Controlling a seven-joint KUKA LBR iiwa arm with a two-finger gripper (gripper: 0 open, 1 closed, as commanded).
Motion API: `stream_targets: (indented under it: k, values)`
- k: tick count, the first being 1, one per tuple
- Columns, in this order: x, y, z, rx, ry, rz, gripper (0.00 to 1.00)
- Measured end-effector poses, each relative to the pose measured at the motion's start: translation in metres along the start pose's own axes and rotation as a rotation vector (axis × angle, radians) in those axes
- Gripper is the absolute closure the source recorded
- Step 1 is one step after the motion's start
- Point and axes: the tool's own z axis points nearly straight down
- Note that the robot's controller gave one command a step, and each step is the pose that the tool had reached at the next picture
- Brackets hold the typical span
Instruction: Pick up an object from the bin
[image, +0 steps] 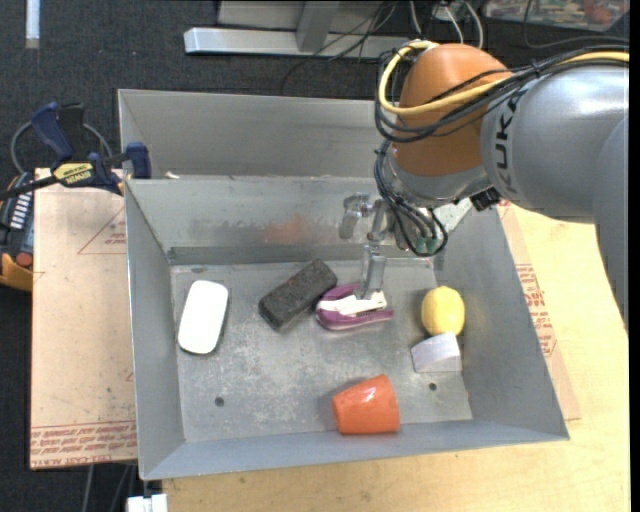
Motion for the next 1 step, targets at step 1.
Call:
stream_targets:
  k: [1]
  values:
    - [-0.001,-0.0002,-0.0053,0.0,-0.007,0.001,0.0]
